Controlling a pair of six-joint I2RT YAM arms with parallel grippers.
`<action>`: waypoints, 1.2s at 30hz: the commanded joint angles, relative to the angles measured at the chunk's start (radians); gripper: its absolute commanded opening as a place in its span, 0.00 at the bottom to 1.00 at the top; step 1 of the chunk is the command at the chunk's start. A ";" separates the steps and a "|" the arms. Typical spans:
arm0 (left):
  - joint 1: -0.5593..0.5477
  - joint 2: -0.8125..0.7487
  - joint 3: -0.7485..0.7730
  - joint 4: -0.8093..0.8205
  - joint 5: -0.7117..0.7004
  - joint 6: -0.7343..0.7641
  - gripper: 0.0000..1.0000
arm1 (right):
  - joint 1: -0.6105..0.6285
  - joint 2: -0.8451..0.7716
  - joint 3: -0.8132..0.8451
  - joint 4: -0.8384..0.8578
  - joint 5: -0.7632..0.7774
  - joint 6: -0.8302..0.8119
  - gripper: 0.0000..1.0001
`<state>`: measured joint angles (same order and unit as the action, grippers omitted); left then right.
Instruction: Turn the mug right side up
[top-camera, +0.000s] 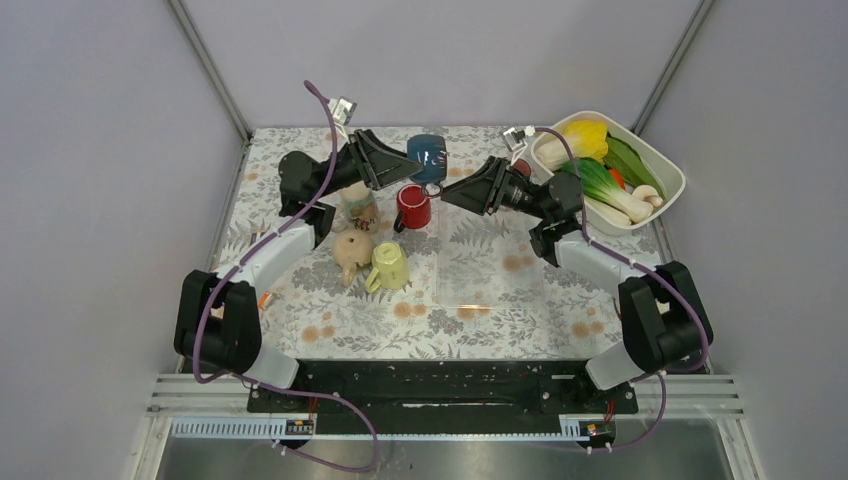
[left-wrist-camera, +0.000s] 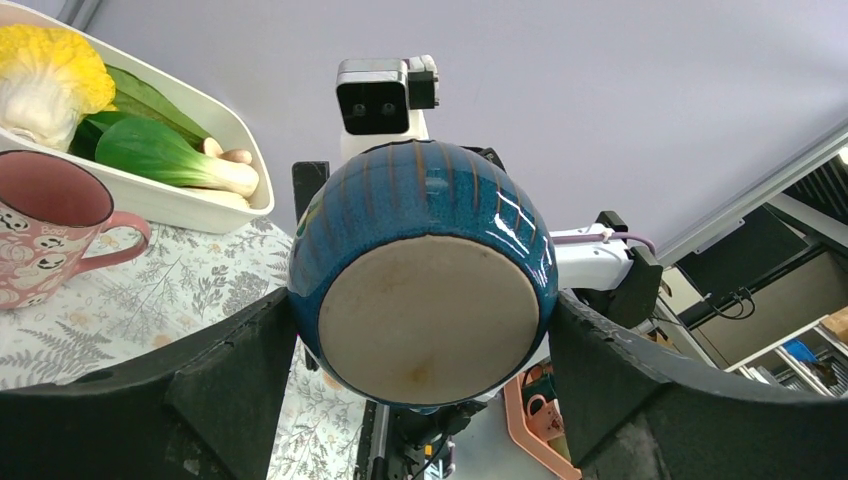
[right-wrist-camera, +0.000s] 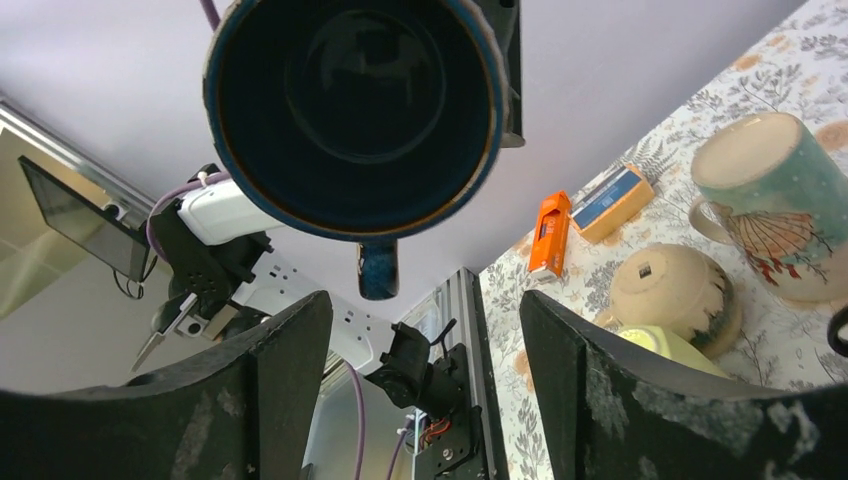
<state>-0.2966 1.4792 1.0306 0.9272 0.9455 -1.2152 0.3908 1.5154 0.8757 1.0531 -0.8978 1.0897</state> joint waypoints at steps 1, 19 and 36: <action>-0.012 -0.001 0.003 0.142 -0.053 -0.021 0.00 | 0.031 0.012 0.042 0.131 0.029 0.019 0.77; -0.039 -0.006 -0.014 0.105 -0.058 0.030 0.00 | 0.108 0.028 0.088 0.123 0.057 0.020 0.61; -0.047 -0.030 -0.014 0.033 -0.035 0.091 0.16 | 0.107 -0.041 0.137 -0.090 0.033 -0.127 0.00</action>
<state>-0.3336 1.4914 1.0119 0.9501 0.9119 -1.1828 0.4877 1.5398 0.9401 1.0168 -0.8562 1.0660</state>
